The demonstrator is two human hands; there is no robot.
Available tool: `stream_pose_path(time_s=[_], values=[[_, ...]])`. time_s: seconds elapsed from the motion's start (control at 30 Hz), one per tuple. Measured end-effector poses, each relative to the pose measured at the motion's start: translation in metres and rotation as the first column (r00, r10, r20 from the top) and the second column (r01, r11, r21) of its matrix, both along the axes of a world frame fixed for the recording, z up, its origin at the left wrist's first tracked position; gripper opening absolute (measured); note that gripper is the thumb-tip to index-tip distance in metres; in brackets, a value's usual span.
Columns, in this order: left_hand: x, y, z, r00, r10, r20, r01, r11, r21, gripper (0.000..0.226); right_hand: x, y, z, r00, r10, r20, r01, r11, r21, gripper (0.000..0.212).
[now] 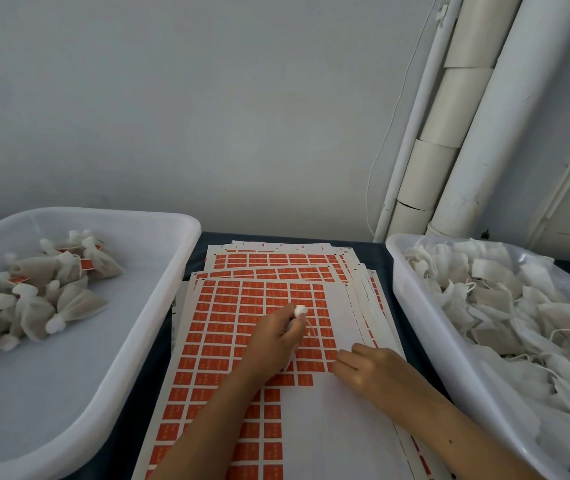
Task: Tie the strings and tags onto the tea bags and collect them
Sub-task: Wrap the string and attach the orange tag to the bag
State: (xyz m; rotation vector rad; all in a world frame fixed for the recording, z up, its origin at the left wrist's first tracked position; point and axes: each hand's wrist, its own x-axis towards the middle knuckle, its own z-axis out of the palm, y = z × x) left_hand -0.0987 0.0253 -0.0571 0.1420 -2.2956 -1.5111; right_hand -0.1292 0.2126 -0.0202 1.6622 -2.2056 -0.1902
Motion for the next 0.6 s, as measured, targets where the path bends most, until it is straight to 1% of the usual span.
stream_pose_path(time_s=[0.17,0.27,0.43,0.53,0.6], values=[[0.0011,0.0012,0.0003,1.000,0.000,0.001,0.000,1.000,-0.001,0.030,0.0006,0.0006,0.0039,0.999,0.017,0.033,-0.018,0.999,0.036,0.052],[0.0010,0.0004,0.0008,1.000,0.004,-0.003,-0.004,1.000,0.007,0.030,0.0013,-0.0005,0.0043,0.998,-0.006,0.069,0.006,1.000,-0.003,0.051],[0.0013,0.0010,0.0003,1.000,0.012,0.010,-0.012,1.000,0.025,0.030,-0.0033,-0.0008,0.0068,0.988,-0.082,0.132,0.090,0.995,-0.053,0.043],[0.0006,-0.0006,0.0002,1.000,0.021,0.015,-0.021,1.000,0.016,0.030,-0.0039,0.0002,0.0068,0.983,-0.097,0.153,0.098,0.995,0.005,0.043],[0.0004,-0.0011,0.0000,0.999,0.024,0.020,-0.024,1.000,0.005,0.030,-0.0052,0.0000,0.0053,0.981,-0.119,0.151,0.109,0.991,0.074,0.044]])
